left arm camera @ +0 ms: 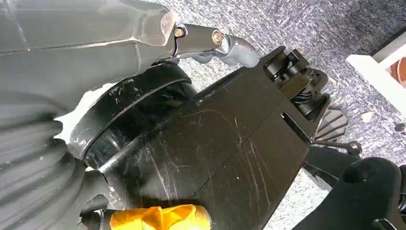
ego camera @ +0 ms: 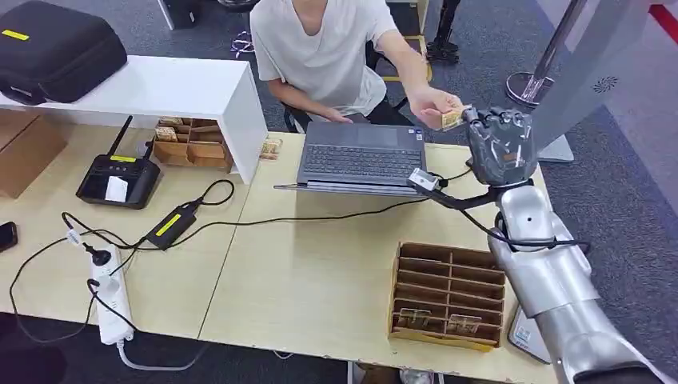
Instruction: Pass the card to the sensor for recognition and then transmit it.
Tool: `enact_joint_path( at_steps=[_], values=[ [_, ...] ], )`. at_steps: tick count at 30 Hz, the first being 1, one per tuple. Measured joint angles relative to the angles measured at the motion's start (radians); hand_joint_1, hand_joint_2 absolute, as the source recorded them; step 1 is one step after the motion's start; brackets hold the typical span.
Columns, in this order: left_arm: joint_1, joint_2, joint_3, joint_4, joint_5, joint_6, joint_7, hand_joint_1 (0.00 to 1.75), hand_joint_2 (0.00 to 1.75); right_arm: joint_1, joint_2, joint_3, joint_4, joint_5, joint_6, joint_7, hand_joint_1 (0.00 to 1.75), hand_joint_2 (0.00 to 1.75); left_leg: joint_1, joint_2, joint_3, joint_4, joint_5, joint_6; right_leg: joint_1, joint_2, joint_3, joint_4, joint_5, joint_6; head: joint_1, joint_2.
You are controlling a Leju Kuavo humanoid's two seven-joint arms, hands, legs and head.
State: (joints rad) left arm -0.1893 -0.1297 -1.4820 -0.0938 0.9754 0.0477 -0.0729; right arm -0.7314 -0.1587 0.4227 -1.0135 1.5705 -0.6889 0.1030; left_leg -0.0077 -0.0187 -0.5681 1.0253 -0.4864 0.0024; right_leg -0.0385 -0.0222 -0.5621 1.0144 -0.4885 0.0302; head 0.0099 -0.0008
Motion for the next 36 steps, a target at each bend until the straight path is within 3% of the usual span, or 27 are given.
enact_joint_path(
  at_steps=[4, 5, 21, 33, 36],
  values=[
    [0.0, 0.0, 0.0, 0.0, -0.009, -0.001, 0.0, 0.0, 1.75, -0.019, 0.005, 0.004, 0.044, 0.0, 0.0, 0.015, 1.75, 1.75, 0.0, 0.0, 0.0, 0.0, 0.0, 0.0, 0.0, 0.0, 0.0, 0.0, 0.0, 0.0, 0.0, 0.0],
    [0.0, 0.0, 0.0, 0.0, -0.01, -0.001, 0.0, 0.0, 1.75, -0.019, 0.006, 0.005, 0.05, 0.0, 0.0, 0.018, 0.0, 1.75, 0.0, 0.0, 0.0, 0.0, 0.0, 0.0, 0.0, 0.0, 0.0, 0.0, 0.0, 0.0, 0.0, 0.0],
    [-0.006, -0.001, 0.0, 0.0, -0.028, -0.019, 0.015, 0.0, 1.75, -0.017, 0.013, 0.008, 0.085, 0.0, -0.002, 0.025, 0.0, 1.75, 0.0, -0.001, 0.0, 0.0, 0.0, 0.0, 0.0, -0.001, -0.001, 0.0, 0.0, 0.0, 0.0, 0.0],
    [-0.006, -0.001, 0.0, 0.0, -0.015, -0.016, 0.014, 0.0, 1.75, 0.008, -0.061, 0.004, 0.094, 0.0, -0.002, 0.059, 0.0, 1.75, 0.0, -0.001, 0.0, 0.001, 0.0, 0.0, 0.0, -0.001, -0.002, -0.001, 0.0, 0.0, 0.0, 0.0],
    [-0.005, -0.001, 0.0, 0.0, -0.002, -0.014, 0.009, 0.0, 1.75, 0.011, -0.115, -0.009, 0.112, 0.0, -0.002, 0.067, 0.0, 1.75, 0.0, -0.004, -0.001, 0.001, 0.0, 0.0, 0.0, -0.004, -0.001, -0.001, 0.0, 0.0, 0.0, 0.0]
  ],
)
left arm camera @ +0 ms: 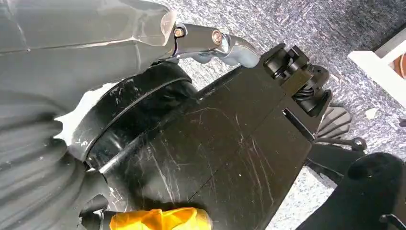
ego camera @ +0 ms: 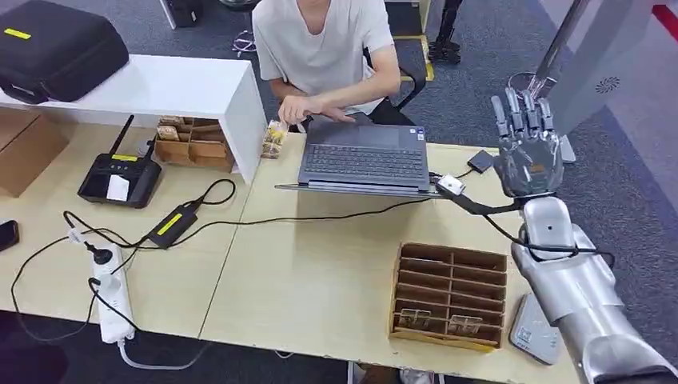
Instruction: Pass the card to the sensor for recognition and then transmit it.
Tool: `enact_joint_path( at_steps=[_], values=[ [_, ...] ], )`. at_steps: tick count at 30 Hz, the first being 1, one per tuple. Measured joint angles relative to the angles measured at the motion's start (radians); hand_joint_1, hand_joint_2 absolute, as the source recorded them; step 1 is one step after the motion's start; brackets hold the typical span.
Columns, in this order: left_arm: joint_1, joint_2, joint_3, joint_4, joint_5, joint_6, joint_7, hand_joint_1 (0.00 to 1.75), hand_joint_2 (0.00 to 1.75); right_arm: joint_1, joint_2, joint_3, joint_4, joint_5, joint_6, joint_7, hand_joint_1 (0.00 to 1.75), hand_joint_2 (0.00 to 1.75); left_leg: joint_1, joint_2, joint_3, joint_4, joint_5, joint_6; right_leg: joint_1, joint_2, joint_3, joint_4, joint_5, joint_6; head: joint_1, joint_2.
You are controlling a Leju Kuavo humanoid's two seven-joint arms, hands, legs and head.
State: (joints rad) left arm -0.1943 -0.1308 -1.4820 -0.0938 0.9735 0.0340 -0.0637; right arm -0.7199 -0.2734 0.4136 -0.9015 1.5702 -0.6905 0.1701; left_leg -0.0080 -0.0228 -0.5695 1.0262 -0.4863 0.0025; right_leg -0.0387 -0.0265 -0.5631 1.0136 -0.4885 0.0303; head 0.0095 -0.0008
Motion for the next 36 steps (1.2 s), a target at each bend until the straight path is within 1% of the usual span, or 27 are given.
enact_joint_path(
  at_steps=[4, 6, 8, 12, 15, 18, 21, 22, 23, 24, 25, 27, 28, 29, 30, 31, 32, 33, 34, 35, 36],
  values=[
    [0.0, 0.001, 0.0, 0.0, 0.006, 0.001, -0.002, 0.0, 1.75, 0.012, -0.078, -0.032, 0.021, 0.0, 0.006, -0.002, 0.0, 1.75, 0.0, 0.001, 0.0, 0.0, 0.0, 0.0, 0.0, 0.001, 0.0, -0.001, 0.0, 0.0, 0.0, 0.0],
    [0.0, 0.001, 0.0, 0.0, 0.011, 0.002, -0.002, 0.0, 1.75, 0.01, -0.126, -0.034, 0.059, 0.0, 0.001, 0.02, 0.0, 1.75, 0.0, 0.0, -0.001, 0.001, 0.0, 0.001, 0.0, 0.0, 0.0, -0.001, 0.0, 0.0, 0.0, 0.0],
    [0.001, 0.004, 0.0, 0.0, 0.014, 0.0, -0.008, 0.0, 1.75, 0.016, -0.191, -0.046, 0.094, -0.002, 0.0, 0.028, 0.0, 1.75, 0.0, -0.003, -0.002, 0.001, 0.0, 0.001, 0.0, -0.003, 0.0, -0.001, 0.0, 0.001, 0.0, 0.0],
    [0.003, 0.007, 0.0, 0.0, 0.032, 0.0, -0.014, 0.0, 1.75, 0.027, -0.29, -0.077, 0.169, -0.001, 0.007, 0.065, 0.0, 1.75, 0.0, -0.002, -0.002, 0.001, -0.001, 0.001, 0.0, -0.003, 0.0, -0.002, 0.0, 0.001, 0.0, 0.0],
    [0.005, 0.007, 0.0, 0.0, 0.038, 0.001, -0.013, 0.0, 1.75, 0.039, -0.345, -0.095, 0.226, -0.001, 0.015, 0.101, 0.0, 1.75, 0.0, -0.002, -0.002, 0.001, -0.001, 0.002, 0.0, -0.002, 0.0, -0.002, 0.0, 0.001, 0.0, 0.0],
    [0.006, 0.007, 0.0, 0.0, 0.046, 0.004, -0.011, 0.0, 1.75, 0.049, -0.392, -0.103, 0.287, -0.001, 0.088, 0.17, 0.0, 1.75, 0.0, -0.001, -0.002, 0.001, -0.002, 0.002, 0.0, -0.002, 0.0, -0.002, -0.001, 0.002, 0.0, 0.0],
    [0.008, 0.008, 0.0, 0.0, 0.049, 0.008, -0.008, 0.0, 1.75, 0.073, -0.434, -0.116, 0.331, 0.0, 0.129, 0.204, 0.0, 1.75, 0.0, -0.001, -0.001, 0.001, -0.002, 0.002, 0.0, -0.002, 0.0, -0.002, -0.001, 0.002, 0.0, 0.0],
    [0.008, 0.008, 0.0, 0.0, 0.05, 0.009, -0.005, 0.0, 1.75, 0.085, -0.446, -0.121, 0.34, -0.001, 0.154, 0.215, 0.0, 1.75, 0.0, -0.001, -0.001, 0.001, -0.002, 0.002, 0.0, -0.002, 0.0, -0.002, -0.001, 0.002, 0.0, 0.0],
    [0.008, 0.008, 0.0, 0.0, 0.053, 0.01, -0.002, 0.0, 1.75, 0.1, -0.465, -0.132, 0.355, -0.004, 0.207, 0.229, 0.0, 1.75, 0.0, -0.002, -0.001, 0.001, -0.002, 0.002, 0.0, -0.003, 0.0, -0.002, -0.001, 0.002, 0.0, 0.0],
    [0.008, 0.008, 0.0, 0.0, 0.056, 0.01, -0.002, 0.0, 1.75, 0.121, -0.482, -0.146, 0.366, -0.008, 0.236, 0.237, 0.0, 1.75, 0.0, -0.004, -0.002, 0.001, -0.002, 0.002, 0.0, -0.005, 0.0, -0.002, -0.002, 0.003, 0.0, 0.0],
    [0.008, 0.007, 0.0, 0.0, 0.058, 0.011, -0.002, 0.0, 1.75, 0.14, -0.5, -0.158, 0.374, -0.009, 0.244, 0.238, 0.0, 1.75, 0.0, -0.004, -0.003, 0.001, -0.002, 0.002, 0.0, -0.005, 0.0, -0.002, -0.002, 0.003, 0.001, 0.0],
    [0.008, 0.008, 0.0, 0.0, 0.06, 0.011, 0.0, 0.0, 1.75, 0.161, -0.516, -0.18, 0.388, -0.009, 0.256, 0.24, 0.0, 1.75, 0.0, -0.001, -0.001, 0.001, -0.003, 0.003, 0.0, -0.001, 0.0, -0.002, -0.002, 0.003, 0.0, 0.0],
    [0.008, 0.007, 0.0, 0.0, 0.057, 0.011, 0.001, 0.0, 1.75, 0.171, -0.526, -0.19, 0.395, -0.015, 0.285, 0.253, 0.0, 1.75, 0.0, 0.001, 0.0, 0.001, -0.004, 0.003, 0.0, 0.001, 0.0, -0.002, -0.002, 0.003, 0.0, 0.0],
    [0.008, 0.002, 0.0, -0.003, 0.028, 0.005, 0.007, 0.0, 1.75, 0.177, -0.54, -0.196, 0.402, -0.047, 0.299, 0.281, 0.0, 1.75, -0.001, 0.001, -0.001, 0.001, -0.004, 0.004, -0.001, 0.002, 0.0, -0.002, -0.002, 0.003, 0.0, 0.0],
    [0.007, -0.006, 0.01, -0.011, -0.066, -0.002, 0.023, 0.0, 1.75, 0.172, -0.564, -0.181, 0.435, -0.15, 0.281, 0.344, 0.0, 1.75, -0.004, -0.002, -0.002, 0.001, -0.004, 0.004, -0.004, -0.001, -0.002, -0.002, -0.002, 0.003, 0.0, 0.0],
    [0.006, -0.015, 0.044, -0.011, -0.196, -0.011, 0.038, 0.0, 1.75, 0.164, -0.582, -0.14, 0.481, -0.295, 0.252, 0.377, 0.0, 1.75, -0.004, -0.008, -0.002, 0.0, -0.003, 0.005, -0.004, -0.004, 0.0, -0.002, -0.003, 0.004, -0.005, 0.0],
    [0.007, -0.02, 0.102, -0.011, -0.345, -0.025, 0.051, 0.0, 1.75, 0.165, -0.595, -0.085, 0.519, -0.468, 0.231, 0.379, 0.0, 1.75, -0.001, -0.013, -0.001, 0.0, -0.003, 0.004, -0.002, -0.007, 0.002, -0.003, -0.004, 0.005, -0.004, 0.0],
    [0.008, -0.021, 0.195, -0.012, -0.521, -0.046, 0.053, 0.0, 1.75, 0.188, -0.604, -0.012, 0.55, -0.671, 0.226, 0.37, 0.0, 1.75, 0.001, -0.014, 0.0, 0.0, -0.003, 0.004, 0.001, -0.011, 0.006, -0.005, -0.004, 0.005, -0.003, 0.0],
    [0.013, -0.034, 0.294, -0.019, -0.773, -0.091, 0.047, 0.0, 1.75, 0.216, -0.618, 0.096, 0.581, -0.941, 0.217, 0.361, 0.0, 1.75, 0.003, -0.015, 0.001, 0.0, -0.003, 0.004, 0.003, -0.015, 0.01, -0.007, -0.005, 0.006, -0.005, 0.0],
    [0.027, -0.05, 0.434, -0.029, -1.074, -0.102, 0.053, 0.0, 1.75, 0.243, -0.625, 0.228, 0.611, -1.21, 0.211, 0.354, 0.0, 1.75, 0.004, -0.019, 0.001, 0.0, -0.004, 0.004, 0.004, -0.017, 0.013, -0.008, -0.006, 0.006, 0.0, 0.0],
    [0.038, -0.057, 0.55, -0.034, -1.295, -0.107, 0.048, 0.0, 1.75, 0.263, -0.627, 0.32, 0.627, -1.379, 0.209, 0.353, 0.0, 1.75, 0.004, -0.019, 0.0, 0.0, -0.004, 0.005, 0.003, -0.018, 0.011, -0.008, -0.006, 0.006, 0.001, 0.0]
  ],
)
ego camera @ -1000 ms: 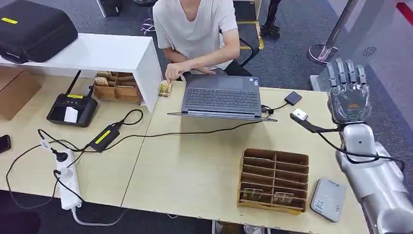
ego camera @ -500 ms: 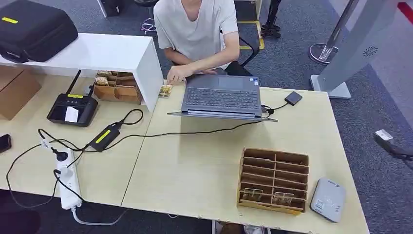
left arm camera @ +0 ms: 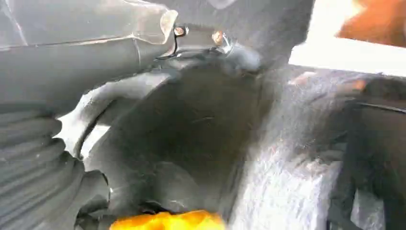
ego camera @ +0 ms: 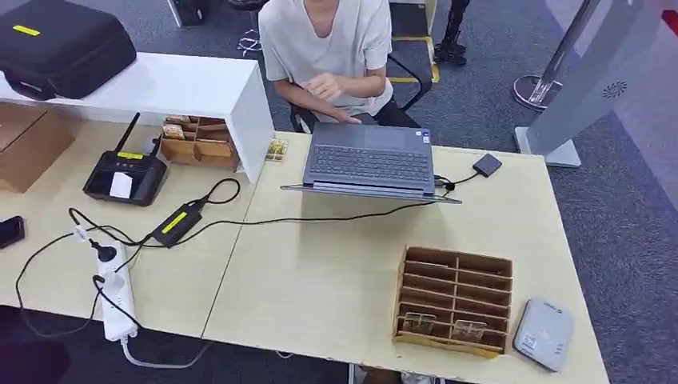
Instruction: Pass the card to the sensor for recognition and then transmit it.
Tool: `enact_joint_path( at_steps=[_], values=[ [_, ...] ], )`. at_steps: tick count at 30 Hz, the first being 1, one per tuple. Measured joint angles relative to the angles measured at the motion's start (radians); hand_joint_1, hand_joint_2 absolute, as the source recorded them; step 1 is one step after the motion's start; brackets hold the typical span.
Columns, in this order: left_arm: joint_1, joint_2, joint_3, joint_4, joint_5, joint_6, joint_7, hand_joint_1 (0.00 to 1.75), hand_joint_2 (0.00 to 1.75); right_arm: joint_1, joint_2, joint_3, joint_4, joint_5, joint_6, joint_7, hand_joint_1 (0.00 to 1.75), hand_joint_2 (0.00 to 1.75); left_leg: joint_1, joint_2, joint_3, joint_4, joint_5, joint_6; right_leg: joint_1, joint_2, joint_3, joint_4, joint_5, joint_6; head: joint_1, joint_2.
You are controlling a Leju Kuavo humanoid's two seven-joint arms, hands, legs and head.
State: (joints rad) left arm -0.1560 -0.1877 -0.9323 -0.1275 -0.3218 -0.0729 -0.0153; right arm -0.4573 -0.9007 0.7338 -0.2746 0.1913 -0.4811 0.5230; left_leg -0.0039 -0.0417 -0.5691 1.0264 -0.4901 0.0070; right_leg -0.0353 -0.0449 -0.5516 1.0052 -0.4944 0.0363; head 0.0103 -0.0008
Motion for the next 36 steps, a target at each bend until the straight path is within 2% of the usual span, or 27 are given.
enact_joint_path(
  at_steps=[1, 2, 3, 4, 5, 6, 7, 8, 10, 11, 12, 14, 16, 21, 26, 30, 36],
  values=[
    [0.014, -0.018, 0.196, -0.007, -0.319, -0.013, 0.002, 0.0, 1.75, 0.012, -0.002, 0.118, 0.021, -0.218, -0.002, -0.002, 0.0, 1.75, -0.001, 0.002, 0.0, 0.0, 0.0, 0.0, -0.001, 0.002, -0.001, 0.0, 0.0, 0.0, 0.0, 0.0],
    [0.028, -0.03, 0.359, -0.013, -0.55, -0.015, 0.001, 0.0, 1.75, 0.021, -0.004, 0.197, 0.036, -0.359, -0.005, -0.003, 0.0, 1.75, -0.002, 0.007, 0.0, 0.0, -0.002, 0.002, -0.001, 0.005, -0.002, 0.0, 0.0, 0.0, 0.0, 0.0],
    [0.038, -0.045, 0.49, -0.018, -0.712, -0.016, -0.003, 0.0, 1.75, 0.027, -0.011, 0.254, 0.051, -0.44, -0.009, -0.005, 0.0, 1.75, -0.002, 0.011, 0.001, 0.0, -0.003, 0.002, -0.001, 0.009, -0.002, 0.0, 0.0, 0.0, 0.0, 0.0],
    [0.042, -0.054, 0.592, -0.022, -0.816, -0.017, -0.005, 0.0, 1.75, 0.031, -0.015, 0.302, 0.065, -0.46, -0.011, -0.005, 0.0, 1.75, -0.001, 0.014, 0.002, 0.0, -0.004, 0.001, 0.0, 0.013, -0.002, 0.0, 0.0, 0.0, 0.001, 0.0],
    [0.047, -0.057, 0.665, -0.023, -0.867, -0.018, -0.005, 0.0, 1.75, 0.031, -0.02, 0.342, 0.077, -0.422, -0.012, -0.008, 0.0, 1.75, -0.001, 0.018, 0.003, 0.0, -0.006, 0.0, 0.001, 0.017, -0.002, 0.0, 0.001, -0.001, 0.001, 0.0],
    [0.051, -0.06, 0.715, -0.024, -0.87, -0.02, -0.005, 0.0, 1.75, 0.032, -0.024, 0.375, 0.086, -0.348, -0.011, -0.008, 0.0, 1.75, -0.001, 0.023, 0.005, 0.0, -0.007, 0.0, 0.001, 0.021, -0.001, 0.001, 0.001, -0.001, -0.001, 0.0],
    [0.054, -0.062, 0.765, -0.025, -0.795, -0.022, -0.004, 0.0, 1.75, 0.036, -0.026, 0.412, 0.097, -0.202, -0.011, -0.008, 0.0, 1.75, -0.001, 0.026, 0.007, 0.0, -0.008, -0.001, 0.001, 0.025, -0.002, 0.001, 0.0, -0.001, 0.0, 0.0],
    [0.063, -0.061, 0.804, -0.026, -0.685, -0.026, 0.001, 0.0, 1.75, 0.039, -0.028, 0.438, 0.107, -0.084, -0.01, -0.009, 0.0, 1.75, -0.001, 0.029, 0.009, -0.001, -0.008, -0.001, 0.001, 0.028, -0.002, 0.001, 0.0, -0.001, 0.0, 0.0],
    [0.077, -0.06, 0.864, -0.025, -0.427, -0.026, 0.005, 0.0, 1.75, 0.046, -0.029, 0.469, 0.12, 0.002, 0.016, -0.01, 0.0, 1.75, -0.001, 0.031, 0.011, -0.001, -0.008, -0.001, 0.001, 0.031, -0.003, 0.001, 0.0, -0.001, -0.001, 0.0],
    [0.086, -0.058, 0.888, -0.026, -0.34, -0.024, 0.006, 0.0, 1.75, 0.061, -0.03, 0.476, 0.133, -0.029, 0.057, -0.008, 0.0, 1.75, -0.001, 0.031, 0.01, -0.001, -0.008, -0.001, 0.001, 0.03, -0.004, 0.001, 0.0, -0.002, -0.001, 0.0],
    [0.086, -0.054, 0.906, -0.026, -0.308, -0.025, 0.007, 0.0, 1.75, 0.084, -0.032, 0.477, 0.145, -0.069, 0.092, -0.009, 0.0, 1.75, 0.0, 0.027, 0.009, -0.001, -0.008, -0.001, 0.001, 0.025, -0.003, 0.001, -0.001, -0.002, -0.001, 0.0],
    [0.088, -0.053, 0.933, -0.026, -0.321, -0.029, 0.016, 0.0, 1.75, 0.152, -0.031, 0.477, 0.166, -0.183, 0.16, -0.029, 0.0, 1.75, 0.001, 0.019, 0.009, -0.001, -0.008, -0.001, 0.002, 0.015, 0.002, 0.001, -0.005, -0.002, 0.0, 0.0],
    [0.092, -0.052, 0.95, -0.026, -0.33, -0.033, 0.022, 0.0, 1.75, 0.226, -0.02, 0.466, 0.18, -0.269, 0.209, -0.047, 0.0, 1.75, 0.002, 0.018, 0.008, -0.001, -0.008, -0.001, 0.003, 0.014, 0.003, 0.001, -0.005, -0.002, 0.0, 0.0],
    [0.091, -0.053, 0.976, -0.026, -0.343, -0.043, 0.024, 0.0, 1.75, 0.33, 0.049, 0.434, 0.195, -0.359, 0.336, -0.025, 0.0, 1.75, 0.002, 0.027, 0.012, -0.002, -0.012, -0.003, 0.002, 0.026, 0.002, 0.001, -0.005, -0.003, -0.002, 0.0],
    [0.091, -0.052, 0.988, -0.026, -0.347, -0.044, 0.026, 0.0, 1.75, 0.369, 0.108, 0.418, 0.202, -0.375, 0.366, -0.01, 0.0, 1.75, 0.002, 0.03, 0.014, -0.002, -0.012, -0.003, 0.002, 0.029, 0.001, 0.001, -0.005, -0.003, -0.001, 0.0],
    [0.092, -0.05, 0.99, -0.026, -0.347, -0.044, 0.028, 0.0, 1.75, 0.379, 0.124, 0.411, 0.207, -0.376, 0.369, -0.01, 0.0, 1.75, 0.002, 0.031, 0.014, -0.002, -0.012, -0.003, 0.002, 0.029, 0.002, 0.001, -0.004, -0.003, 0.0, 0.0],
    [0.092, -0.05, 1.001, -0.026, -0.35, -0.044, 0.034, 0.0, 1.75, 0.388, 0.164, 0.411, 0.207, -0.391, 0.419, 0.005, 0.0, 1.75, 0.003, 0.031, 0.014, -0.002, -0.012, -0.004, 0.003, 0.03, 0.002, 0.001, -0.004, -0.003, 0.0, 0.0]
  ],
)
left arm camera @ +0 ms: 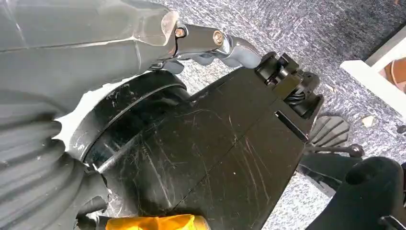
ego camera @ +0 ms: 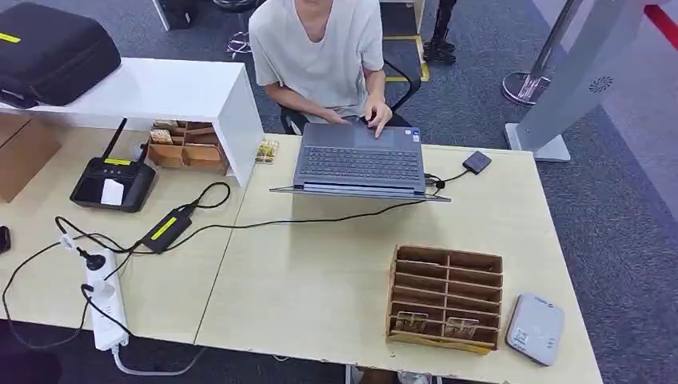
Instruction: Pass the card to the sensor for recognition and then transmit it.
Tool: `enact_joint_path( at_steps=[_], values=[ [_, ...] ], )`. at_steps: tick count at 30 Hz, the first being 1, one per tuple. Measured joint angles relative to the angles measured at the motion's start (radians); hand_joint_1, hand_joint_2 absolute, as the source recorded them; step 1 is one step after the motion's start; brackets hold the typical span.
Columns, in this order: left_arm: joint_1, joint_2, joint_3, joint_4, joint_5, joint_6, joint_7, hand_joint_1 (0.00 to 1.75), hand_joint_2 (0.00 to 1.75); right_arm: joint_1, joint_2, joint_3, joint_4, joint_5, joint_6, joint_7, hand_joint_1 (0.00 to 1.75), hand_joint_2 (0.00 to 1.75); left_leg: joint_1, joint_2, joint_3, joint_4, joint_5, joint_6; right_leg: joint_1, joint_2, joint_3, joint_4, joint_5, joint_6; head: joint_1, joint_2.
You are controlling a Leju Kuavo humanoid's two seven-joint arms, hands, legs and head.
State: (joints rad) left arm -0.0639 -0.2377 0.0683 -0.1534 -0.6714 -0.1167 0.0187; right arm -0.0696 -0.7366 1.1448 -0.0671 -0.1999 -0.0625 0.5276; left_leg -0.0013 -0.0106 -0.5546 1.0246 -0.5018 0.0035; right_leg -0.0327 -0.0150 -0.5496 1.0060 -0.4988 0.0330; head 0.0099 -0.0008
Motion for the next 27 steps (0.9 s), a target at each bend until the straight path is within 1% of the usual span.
enact_joint_path(
  at_steps=[4, 7, 9, 12, 14, 15, 16, 17, 19, 20, 21, 22, 23, 27],
  values=[
    [0.0, 0.0, 0.004, 0.0, 0.0, 0.0, 0.003, 0.0, 1.75, 0.005, 0.049, 0.0, 0.0, -0.011, 0.032, 0.026, 0.0, 1.75, 0.0, 0.0, 0.0, 0.0, 0.0, 0.0, 0.0, 0.0, 0.0, 0.0, 0.0, 0.0, 0.0, 0.0],
    [0.0, -0.008, 0.008, 0.0, 0.002, 0.022, 0.014, 0.0, 1.75, 0.008, 0.095, 0.0, -0.002, -0.026, 0.076, 0.049, 0.0, 1.75, 0.001, 0.001, 0.0, 0.0, 0.0, 0.0, 0.001, 0.0, 0.0, 0.0, 0.0, 0.0, -0.001, 0.0],
    [0.0, -0.016, 0.013, 0.0, 0.002, 0.038, 0.023, 0.0, 1.75, 0.009, 0.146, -0.002, -0.004, -0.046, 0.13, 0.069, 0.0, 1.75, 0.003, 0.001, 0.0, 0.0, 0.0, -0.001, 0.003, 0.001, 0.0, 0.0, 0.0, 0.0, 0.0, 0.0],
    [-0.001, -0.021, 0.02, 0.0, 0.002, 0.043, 0.024, 0.0, 1.75, 0.009, 0.243, -0.015, -0.012, -0.074, 0.166, 0.103, 0.0, 1.75, 0.004, 0.002, 0.0, 0.0, 0.0, -0.001, 0.004, 0.001, 0.0, 0.0, 0.001, -0.002, 0.0, 0.0],
    [-0.001, -0.021, 0.022, 0.0, 0.001, 0.043, 0.024, 0.0, 1.75, 0.01, 0.293, -0.02, -0.021, -0.081, 0.182, 0.108, 0.0, 1.75, 0.004, 0.002, 0.0, 0.0, 0.0, -0.001, 0.004, 0.001, -0.001, 0.001, 0.001, -0.003, 0.0, 0.0],
    [-0.001, -0.02, 0.023, 0.0, 0.001, 0.044, 0.024, 0.0, 1.75, 0.01, 0.317, -0.022, -0.024, -0.083, 0.193, 0.111, 0.0, 1.75, 0.004, 0.002, 0.0, 0.0, 0.001, -0.002, 0.004, 0.002, -0.001, 0.001, 0.001, -0.003, -0.002, 0.0],
    [-0.001, -0.02, 0.026, 0.0, 0.0, 0.044, 0.026, 0.0, 1.75, 0.01, 0.342, -0.025, -0.027, -0.087, 0.206, 0.111, 0.0, 1.75, 0.004, 0.002, 0.0, 0.0, 0.001, -0.002, 0.004, 0.002, -0.001, 0.001, 0.0, -0.003, 0.0, 0.0],
    [-0.001, -0.021, 0.028, 0.0, 0.0, 0.045, 0.03, 0.0, 1.75, 0.01, 0.359, -0.026, -0.027, -0.092, 0.217, 0.114, 0.0, 1.75, 0.005, 0.002, 0.0, 0.0, 0.001, -0.002, 0.005, 0.001, 0.0, 0.001, 0.0, -0.004, -0.002, 0.0],
    [-0.001, -0.022, 0.029, 0.0, -0.002, 0.046, 0.035, 0.0, 1.75, 0.009, 0.406, -0.028, -0.032, -0.098, 0.243, 0.115, 0.0, 1.75, 0.005, 0.002, 0.0, 0.0, 0.001, -0.002, 0.005, 0.001, 0.0, 0.001, 0.0, -0.004, 0.0, 0.0],
    [-0.002, -0.023, 0.029, 0.0, -0.002, 0.048, 0.04, 0.0, 1.75, 0.009, 0.43, -0.03, -0.035, -0.104, 0.254, 0.117, 0.0, 1.75, 0.005, 0.002, 0.0, 0.0, 0.001, -0.002, 0.005, 0.001, 0.0, 0.001, 0.0, -0.004, -0.002, 0.0],
    [-0.002, -0.023, 0.03, 0.0, -0.002, 0.048, 0.041, 0.0, 1.75, 0.009, 0.46, -0.035, -0.039, -0.111, 0.265, 0.117, 0.0, 1.75, 0.005, 0.002, 0.0, -0.001, 0.001, -0.003, 0.005, 0.001, 0.0, 0.001, 0.0, -0.004, 0.0, 0.0],
    [-0.002, -0.023, 0.03, 0.0, -0.003, 0.05, 0.042, 0.0, 1.75, 0.009, 0.475, -0.038, -0.04, -0.115, 0.27, 0.117, 0.0, 1.75, 0.005, 0.002, 0.0, -0.001, 0.001, -0.003, 0.006, 0.001, 0.0, 0.001, 0.0, -0.005, -0.002, 0.0],
    [-0.002, -0.023, 0.031, 0.0, -0.003, 0.052, 0.042, 0.0, 1.75, 0.009, 0.502, -0.042, -0.044, -0.116, 0.27, 0.118, 0.0, 1.75, 0.006, 0.003, 0.0, -0.001, 0.001, -0.003, 0.006, 0.002, 0.0, 0.001, 0.0, -0.005, -0.001, 0.0],
    [-0.002, -0.023, 0.034, 0.0, -0.003, 0.057, 0.043, 0.0, 1.75, 0.005, 0.593, -0.047, -0.052, -0.129, 0.263, 0.156, 0.0, 1.75, 0.007, 0.003, 0.0, -0.001, 0.001, -0.005, 0.007, 0.002, 0.0, 0.001, 0.001, -0.005, -0.001, 0.0]
  ],
)
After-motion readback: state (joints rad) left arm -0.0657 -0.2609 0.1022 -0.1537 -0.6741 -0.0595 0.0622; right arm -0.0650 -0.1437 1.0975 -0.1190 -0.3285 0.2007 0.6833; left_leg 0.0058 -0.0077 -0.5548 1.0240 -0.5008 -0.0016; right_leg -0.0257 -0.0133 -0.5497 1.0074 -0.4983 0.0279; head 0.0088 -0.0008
